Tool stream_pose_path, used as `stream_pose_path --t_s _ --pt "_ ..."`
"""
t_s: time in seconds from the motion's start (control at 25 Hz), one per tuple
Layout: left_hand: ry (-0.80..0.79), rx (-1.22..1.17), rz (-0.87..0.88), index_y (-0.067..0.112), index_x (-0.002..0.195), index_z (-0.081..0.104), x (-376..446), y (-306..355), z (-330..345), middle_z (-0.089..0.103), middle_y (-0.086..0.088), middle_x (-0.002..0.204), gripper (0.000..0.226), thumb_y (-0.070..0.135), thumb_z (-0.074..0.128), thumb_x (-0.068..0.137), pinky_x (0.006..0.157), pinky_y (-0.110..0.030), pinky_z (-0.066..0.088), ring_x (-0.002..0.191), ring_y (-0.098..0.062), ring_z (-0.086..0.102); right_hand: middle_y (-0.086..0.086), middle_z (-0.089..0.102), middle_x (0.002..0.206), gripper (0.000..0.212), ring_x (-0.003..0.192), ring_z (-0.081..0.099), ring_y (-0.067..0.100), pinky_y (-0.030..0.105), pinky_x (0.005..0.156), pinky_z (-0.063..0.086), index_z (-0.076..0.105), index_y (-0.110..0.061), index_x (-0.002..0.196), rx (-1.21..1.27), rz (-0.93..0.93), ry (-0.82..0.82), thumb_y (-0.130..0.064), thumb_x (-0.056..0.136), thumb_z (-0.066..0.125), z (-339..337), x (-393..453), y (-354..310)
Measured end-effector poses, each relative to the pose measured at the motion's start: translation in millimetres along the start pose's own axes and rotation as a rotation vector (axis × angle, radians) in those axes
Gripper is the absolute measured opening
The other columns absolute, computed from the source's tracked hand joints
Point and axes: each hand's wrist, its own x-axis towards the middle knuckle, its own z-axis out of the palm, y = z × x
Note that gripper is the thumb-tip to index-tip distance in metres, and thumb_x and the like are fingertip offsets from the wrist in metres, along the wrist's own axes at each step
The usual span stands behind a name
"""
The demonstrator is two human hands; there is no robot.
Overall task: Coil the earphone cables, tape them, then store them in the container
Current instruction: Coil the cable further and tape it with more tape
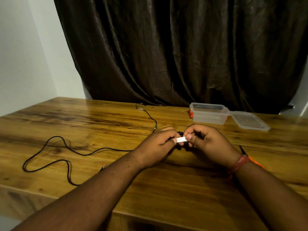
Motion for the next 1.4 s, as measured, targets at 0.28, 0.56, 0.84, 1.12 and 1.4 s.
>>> stream_pose_path --t_s 0.28,0.56,0.84,1.12,1.4 --pt "-0.009 -0.054 -0.017 0.014 0.098 0.070 -2.1 3.2 -1.3 0.053 0.012 0.088 0.024 0.017 0.046 0.094 0.065 -0.036 0.043 0.078 -0.012 0.053 0.006 0.065 0.073 0.013 0.073 0.063 0.033 0.048 0.069 0.051 0.067 -0.018 0.086 0.038 -0.011 0.014 -0.024 0.092 0.058 1.1 1.0 2.4" --pt "-0.002 -0.033 -0.004 0.017 0.092 0.070 -3.0 -0.9 -1.5 0.056 0.006 0.089 0.026 0.030 0.048 0.097 0.068 -0.040 0.047 0.080 -0.016 0.057 0.005 0.064 0.070 0.013 0.071 0.064 0.030 0.044 0.069 0.052 0.067 -0.010 0.088 0.043 -0.001 0.023 -0.008 0.096 0.058 -0.1 0.3 1.4" --pt "-0.016 -0.007 -0.011 0.023 0.077 0.066 -3.4 -2.3 -2.2 0.061 0.002 0.081 0.028 0.035 0.049 0.096 0.066 -0.045 0.048 0.073 -0.022 0.059 0.010 0.069 0.075 0.006 0.076 0.067 0.029 0.038 0.071 0.054 0.071 -0.014 0.089 0.003 -0.028 -0.006 -0.011 0.092 0.065 -0.4 0.1 -1.8" --pt "0.021 -0.112 0.016 0.017 0.087 0.069 -4.4 -0.3 -2.4 0.060 -0.003 0.090 0.021 0.026 0.052 0.095 0.074 -0.053 0.050 0.084 -0.027 0.059 0.013 0.067 0.073 0.012 0.069 0.065 0.029 0.033 0.067 0.054 0.069 -0.004 0.091 0.128 -0.075 0.032 -0.011 0.093 0.060 -6.0 1.2 0.2" --pt "0.027 -0.146 0.023 0.016 0.090 0.069 -4.8 -1.8 -2.7 0.059 0.001 0.092 0.032 0.039 0.047 0.095 0.074 -0.051 0.048 0.085 -0.028 0.057 0.013 0.063 0.072 0.020 0.070 0.062 0.028 0.037 0.067 0.055 0.066 0.002 0.093 0.286 -0.055 0.060 -0.016 0.089 0.058 -5.8 0.8 3.4"
